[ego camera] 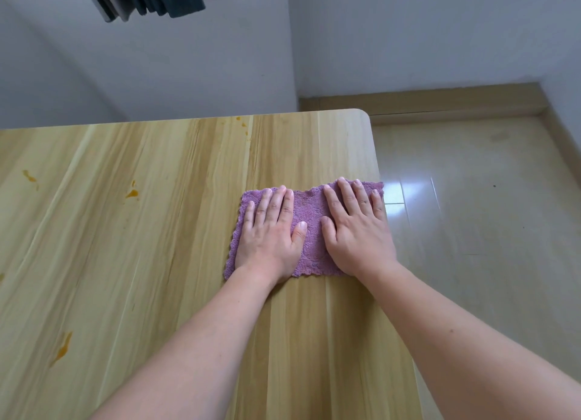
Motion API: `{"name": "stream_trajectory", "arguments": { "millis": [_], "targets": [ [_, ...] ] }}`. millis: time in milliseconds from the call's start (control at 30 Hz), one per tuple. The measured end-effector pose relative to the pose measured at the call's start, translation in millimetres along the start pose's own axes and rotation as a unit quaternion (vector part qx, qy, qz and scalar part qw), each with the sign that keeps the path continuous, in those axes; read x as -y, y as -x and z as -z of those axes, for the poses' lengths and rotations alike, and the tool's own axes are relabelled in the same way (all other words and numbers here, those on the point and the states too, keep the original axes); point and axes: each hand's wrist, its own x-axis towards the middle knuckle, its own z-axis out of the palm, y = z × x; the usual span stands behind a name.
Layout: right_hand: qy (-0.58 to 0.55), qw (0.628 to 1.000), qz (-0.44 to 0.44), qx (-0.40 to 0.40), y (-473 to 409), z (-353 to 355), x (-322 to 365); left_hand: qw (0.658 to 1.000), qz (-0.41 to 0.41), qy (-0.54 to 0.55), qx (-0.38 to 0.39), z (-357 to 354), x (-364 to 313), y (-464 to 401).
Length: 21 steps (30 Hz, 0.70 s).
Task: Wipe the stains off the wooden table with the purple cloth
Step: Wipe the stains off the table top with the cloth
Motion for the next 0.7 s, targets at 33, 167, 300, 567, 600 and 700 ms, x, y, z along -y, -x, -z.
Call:
{"name": "stream_trajectory", "arguments": {
  "millis": [33, 167, 300, 567, 600, 700],
  "targets": [
    [0.002, 1.000, -0.002, 0.001, -4, 0, 0, 1.000, -0.001, -0.002, 0.004, 1, 0, -4],
    [0.005, 1.000, -0.004, 0.005, -19, 0, -3, 1.000, -0.001, -0.005, 0.007, 3, 1, -22],
    [0.005, 1.000, -0.010, 0.005, -38, 0, -6, 1.000, -0.005, 0.000, 0.007, 4, 2, -42],
    [0.013, 1.000, -0.008, 0.002, -70, 1, -12, 1.000, -0.013, -0.001, -0.006, 7, 5, -74],
    [0.014, 1.000, -0.007, 0.002, -73, 1, -13, 1.000, -0.013, -0.001, -0.007, 7, 5, -77],
    [0.020, 1.000, -0.004, 0.001, -85, 0, -15, 1.000, -0.017, -0.005, -0.009, 7, 6, -88]
  ]
}}
